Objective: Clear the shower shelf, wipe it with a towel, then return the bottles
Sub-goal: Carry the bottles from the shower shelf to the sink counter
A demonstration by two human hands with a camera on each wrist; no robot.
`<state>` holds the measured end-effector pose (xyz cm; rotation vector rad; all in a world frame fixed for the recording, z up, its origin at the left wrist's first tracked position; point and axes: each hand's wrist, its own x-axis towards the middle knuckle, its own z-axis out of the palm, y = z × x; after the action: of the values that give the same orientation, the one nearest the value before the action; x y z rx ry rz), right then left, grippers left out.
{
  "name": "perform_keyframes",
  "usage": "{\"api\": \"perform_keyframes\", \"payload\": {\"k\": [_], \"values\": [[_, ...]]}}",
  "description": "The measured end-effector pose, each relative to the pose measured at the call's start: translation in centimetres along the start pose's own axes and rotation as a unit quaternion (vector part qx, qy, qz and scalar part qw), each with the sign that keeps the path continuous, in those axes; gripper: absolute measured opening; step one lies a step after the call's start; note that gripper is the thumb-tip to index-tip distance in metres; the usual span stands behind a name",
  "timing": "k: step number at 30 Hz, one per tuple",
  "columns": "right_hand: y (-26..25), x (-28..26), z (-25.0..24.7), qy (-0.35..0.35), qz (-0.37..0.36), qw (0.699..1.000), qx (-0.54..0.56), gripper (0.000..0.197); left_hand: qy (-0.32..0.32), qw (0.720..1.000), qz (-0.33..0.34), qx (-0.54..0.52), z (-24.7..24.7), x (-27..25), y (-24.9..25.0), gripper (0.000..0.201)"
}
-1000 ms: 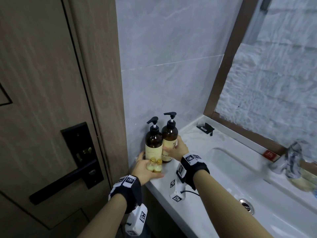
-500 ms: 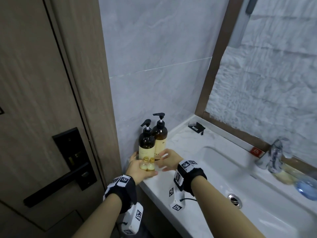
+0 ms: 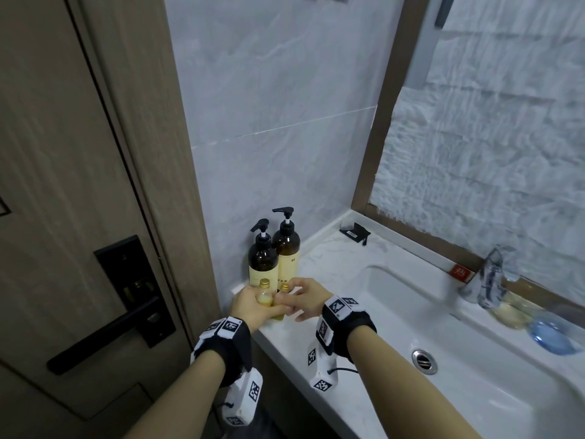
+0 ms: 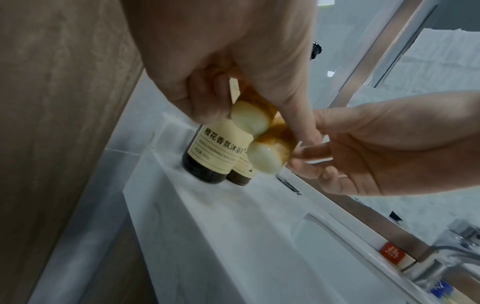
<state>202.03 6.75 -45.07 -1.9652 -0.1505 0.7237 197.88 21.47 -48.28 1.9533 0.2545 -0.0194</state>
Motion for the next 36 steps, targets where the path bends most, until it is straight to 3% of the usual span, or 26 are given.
{"api": "perform_keyframes", "payload": {"k": [3, 8, 13, 17, 21, 27, 36], "values": [[0.7, -0.2, -0.5, 0.023, 0.017, 1.0, 0.011, 0.019, 0.015, 1.0, 0.003, 0.006, 0.3, -0.3, 0.0, 0.033], [1.9, -0.3, -1.2, 0.027, 0.091, 0.995, -0.006, 0.019, 0.026, 0.995, -0.005, 0.099, 1.0, -0.4, 0.2, 0.065], [3.1, 0.0, -1.7, 0.063, 0.105, 0.992, -0.027, 0.023, -0.008, 0.995, 0.022, 0.101, 2.7, -0.7, -0.3, 0.048], [3.7, 0.2, -2.0, 0.098, 0.065, 0.993, 0.004, 0.019, 0.024, 0.988, 0.045, 0.146, 3.8, -0.2, -1.2, 0.033], [4.5, 0.4, -1.9, 0.108, 0.068, 0.992, 0.013, 0.01, 0.049, 0.981, 0.027, 0.186, 4.8, -0.3, -2.1, 0.035], [4.0, 1.6, -1.5, 0.153, 0.044, 0.987, 0.006, 0.023, 0.078, 0.967, 0.012, 0.242, 5.1, -0.4, -1.6, 0.032], [3.2, 3.6, 0.3, 0.193, 0.026, 0.981, 0.004, 0.024, 0.11, 0.986, -0.015, 0.124, 5.0, -0.2, -1.4, 0.029]]}}
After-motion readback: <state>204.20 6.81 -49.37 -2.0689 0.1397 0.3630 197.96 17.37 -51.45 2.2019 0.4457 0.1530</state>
